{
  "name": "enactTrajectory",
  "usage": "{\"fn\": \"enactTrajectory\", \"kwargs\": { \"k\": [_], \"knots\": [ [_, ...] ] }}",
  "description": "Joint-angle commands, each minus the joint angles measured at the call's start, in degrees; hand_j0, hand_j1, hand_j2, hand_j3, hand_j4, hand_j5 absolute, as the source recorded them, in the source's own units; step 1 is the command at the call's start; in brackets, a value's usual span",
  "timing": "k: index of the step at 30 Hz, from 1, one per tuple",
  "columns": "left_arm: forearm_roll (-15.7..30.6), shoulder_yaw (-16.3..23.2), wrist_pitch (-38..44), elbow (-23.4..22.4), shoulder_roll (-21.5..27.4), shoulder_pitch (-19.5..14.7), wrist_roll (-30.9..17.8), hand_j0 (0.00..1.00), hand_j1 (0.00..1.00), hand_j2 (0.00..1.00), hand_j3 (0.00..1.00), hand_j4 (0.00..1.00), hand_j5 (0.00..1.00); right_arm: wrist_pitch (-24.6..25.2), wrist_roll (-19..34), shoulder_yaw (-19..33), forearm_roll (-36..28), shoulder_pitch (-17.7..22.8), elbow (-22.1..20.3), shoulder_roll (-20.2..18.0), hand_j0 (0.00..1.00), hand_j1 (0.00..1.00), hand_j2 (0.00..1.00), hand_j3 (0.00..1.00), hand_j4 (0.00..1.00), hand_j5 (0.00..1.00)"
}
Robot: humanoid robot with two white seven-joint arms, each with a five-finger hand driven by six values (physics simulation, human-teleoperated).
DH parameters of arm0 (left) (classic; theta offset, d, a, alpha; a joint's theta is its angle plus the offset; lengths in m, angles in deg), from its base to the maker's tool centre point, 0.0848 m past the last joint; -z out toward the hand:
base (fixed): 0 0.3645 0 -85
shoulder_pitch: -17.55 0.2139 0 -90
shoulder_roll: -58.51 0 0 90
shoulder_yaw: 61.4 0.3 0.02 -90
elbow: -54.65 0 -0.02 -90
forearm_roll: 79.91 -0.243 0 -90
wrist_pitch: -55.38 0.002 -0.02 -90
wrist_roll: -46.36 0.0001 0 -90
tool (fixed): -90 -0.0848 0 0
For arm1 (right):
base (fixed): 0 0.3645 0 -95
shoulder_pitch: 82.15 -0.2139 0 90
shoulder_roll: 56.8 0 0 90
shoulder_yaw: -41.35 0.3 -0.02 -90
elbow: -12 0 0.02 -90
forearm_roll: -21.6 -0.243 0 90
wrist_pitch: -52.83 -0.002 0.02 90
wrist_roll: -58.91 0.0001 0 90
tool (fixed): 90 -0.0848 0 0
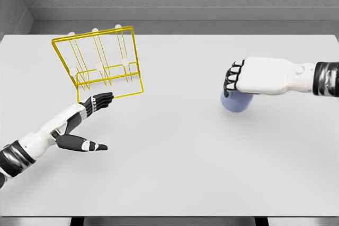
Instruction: Place the cup on the cup holder with both arms
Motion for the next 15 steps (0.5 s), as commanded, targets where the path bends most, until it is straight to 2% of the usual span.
{"fn": "enactTrajectory", "kwargs": {
  "k": [1, 6, 8, 15],
  "knots": [
    [0.14, 0.0, 0.04, 0.02, 0.02, 0.0, 0.0, 1.0, 1.0, 1.0, 1.0, 1.0, 1.0, 0.12, -0.03, -0.07, -0.35, 0.0, -0.13, 1.3, 0.6, 0.6, 0.6, 0.6, 0.6, 0.6],
    [0.14, -0.09, 0.04, -0.07, -0.15, 0.0, 0.0, 1.0, 1.0, 1.0, 1.0, 1.0, 1.0, 0.12, 0.32, -0.33, 0.09, -0.09, -0.13, 4.46, 0.6, 0.6, 0.6, 0.6, 0.6, 0.6],
    [0.14, -0.09, 0.04, -0.25, -0.15, 0.0, 0.0, 1.0, 1.0, 1.0, 1.0, 1.0, 1.0, 0.12, 2.61, -0.33, 0.09, -0.09, -0.13, 6.4, 0.6, 0.6, 0.6, 0.6, 0.6, 0.6],
    [0.14, -0.09, 0.04, -0.86, -0.77, 0.0, 0.0, 1.0, 1.0, 1.0, 1.0, 1.0, 1.0, 0.12, 4.98, -1.65, 0.18, -1.32, -0.13, 11.76, 0.6, 0.6, 0.6, 0.6, 0.6, 0.6]
  ]
}}
